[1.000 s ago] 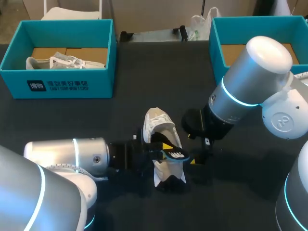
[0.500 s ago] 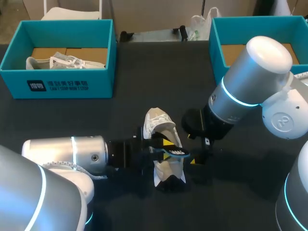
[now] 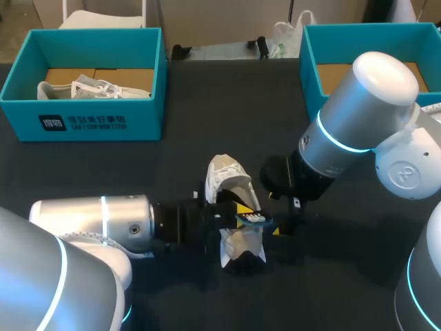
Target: Take the shoe out of the shoebox, open the shoe tongue, remove and reinsert the insole, then place the shoe into the shoebox
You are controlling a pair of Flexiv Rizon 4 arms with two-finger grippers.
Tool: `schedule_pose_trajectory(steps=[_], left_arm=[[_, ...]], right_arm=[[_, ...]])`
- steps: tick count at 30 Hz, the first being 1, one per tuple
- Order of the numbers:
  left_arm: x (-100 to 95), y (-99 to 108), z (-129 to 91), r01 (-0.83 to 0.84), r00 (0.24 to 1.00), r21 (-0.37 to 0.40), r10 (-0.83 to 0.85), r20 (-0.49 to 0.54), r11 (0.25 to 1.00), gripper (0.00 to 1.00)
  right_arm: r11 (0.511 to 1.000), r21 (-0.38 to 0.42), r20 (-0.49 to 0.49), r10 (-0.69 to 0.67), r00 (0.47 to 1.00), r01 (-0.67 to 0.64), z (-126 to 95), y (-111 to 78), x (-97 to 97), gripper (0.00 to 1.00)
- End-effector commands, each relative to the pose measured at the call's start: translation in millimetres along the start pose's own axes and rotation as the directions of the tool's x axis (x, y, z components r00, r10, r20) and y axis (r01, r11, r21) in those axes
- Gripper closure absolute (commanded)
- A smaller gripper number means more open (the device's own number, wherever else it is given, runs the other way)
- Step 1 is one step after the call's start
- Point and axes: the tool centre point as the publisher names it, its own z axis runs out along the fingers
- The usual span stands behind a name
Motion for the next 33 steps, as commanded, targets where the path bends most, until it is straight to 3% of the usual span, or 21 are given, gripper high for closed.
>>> schedule_pose_trajectory(steps=[1, 13, 19, 28, 29, 33], left_arm=[[6.2, 3, 0, -0.042, 0.999, -0.005, 0.042, 0.007, 0.999, 1.0], [6.1, 36, 5, -0.104, 0.995, -0.058, 0.103, -0.018, 0.993, 1.0], [2.7, 51, 7, -0.107, 0.994, -0.121, 0.105, -0.024, 0.987, 1.0], [0.3, 41, 0, -0.072, 0.997, -0.085, 0.072, -0.009, 0.994, 1.0], [0.0, 40, 0, -0.063, 0.998, -0.079, 0.063, -0.008, 0.995, 0.88], [-2.8, 31, -4, -0.056, 0.998, -0.059, 0.056, 0.0, 0.997, 0.82]], right_arm=[[1.0, 0.0, 0.003, 0.0, 1.0, 0.0, 1, -0.1, 1.1, 0.0], [1.0, 0.0, 0.003, 0.0, 1.0, 0.0, 1, -0.1, 1.1, 0.0], [1.0, 0.0, 0.003, 0.0, 1.0, 0.0, 1, -0.1, 1.1, 0.0], [1.0, 0.0, 0.003, 0.0, 1.0, 0.0, 1, -0.1, 1.1, 0.0], [1.0, 0.0, 0.003, 0.0, 1.0, 0.0, 1, -0.1, 1.1, 0.0], [1.0, 0.0, 0.003, 0.0, 1.0, 0.0, 1, -0.1, 1.1, 0.0]])
